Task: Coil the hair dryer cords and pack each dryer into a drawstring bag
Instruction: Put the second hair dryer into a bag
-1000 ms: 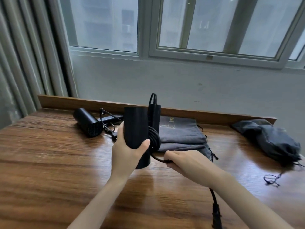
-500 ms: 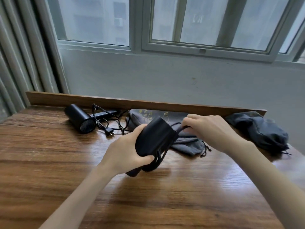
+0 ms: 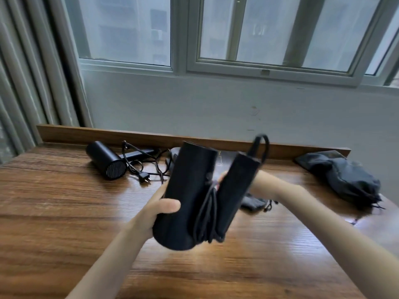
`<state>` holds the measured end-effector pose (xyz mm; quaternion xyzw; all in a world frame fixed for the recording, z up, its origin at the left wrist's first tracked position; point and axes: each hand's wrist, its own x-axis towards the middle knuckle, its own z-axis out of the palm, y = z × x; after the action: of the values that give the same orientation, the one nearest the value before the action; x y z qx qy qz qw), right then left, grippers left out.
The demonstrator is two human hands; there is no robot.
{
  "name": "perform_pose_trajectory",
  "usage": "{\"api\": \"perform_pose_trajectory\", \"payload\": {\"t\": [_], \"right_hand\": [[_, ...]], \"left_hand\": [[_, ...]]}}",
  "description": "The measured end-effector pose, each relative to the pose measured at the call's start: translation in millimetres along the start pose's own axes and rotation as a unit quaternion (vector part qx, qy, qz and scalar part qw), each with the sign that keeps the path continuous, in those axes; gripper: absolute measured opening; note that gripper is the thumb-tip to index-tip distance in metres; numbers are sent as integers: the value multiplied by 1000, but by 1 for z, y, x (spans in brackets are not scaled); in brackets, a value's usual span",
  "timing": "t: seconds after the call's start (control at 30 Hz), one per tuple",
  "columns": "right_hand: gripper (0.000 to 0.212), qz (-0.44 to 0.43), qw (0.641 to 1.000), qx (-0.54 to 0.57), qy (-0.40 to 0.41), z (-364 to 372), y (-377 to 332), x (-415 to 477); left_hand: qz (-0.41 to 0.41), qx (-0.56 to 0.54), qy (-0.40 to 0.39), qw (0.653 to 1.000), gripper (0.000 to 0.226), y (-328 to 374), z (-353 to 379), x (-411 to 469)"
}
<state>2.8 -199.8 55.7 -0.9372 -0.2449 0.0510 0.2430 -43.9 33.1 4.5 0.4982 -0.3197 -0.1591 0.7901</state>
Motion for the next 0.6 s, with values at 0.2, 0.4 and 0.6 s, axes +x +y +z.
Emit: {"api": "perform_pose_trajectory", "payload": {"t": [0.2, 0.4, 0.6], "right_hand": [[32, -21, 976, 210, 61, 62, -24, -10], [27, 21, 894, 437, 95, 101, -40, -19], [55, 27, 885, 450, 115, 109, -39, -13]], "left_hand": [[79, -48, 245, 965, 83, -5, 6, 16], [101, 156, 345, 920, 55, -13, 1, 16], [94, 170, 407, 893, 68, -40, 2, 21]]}}
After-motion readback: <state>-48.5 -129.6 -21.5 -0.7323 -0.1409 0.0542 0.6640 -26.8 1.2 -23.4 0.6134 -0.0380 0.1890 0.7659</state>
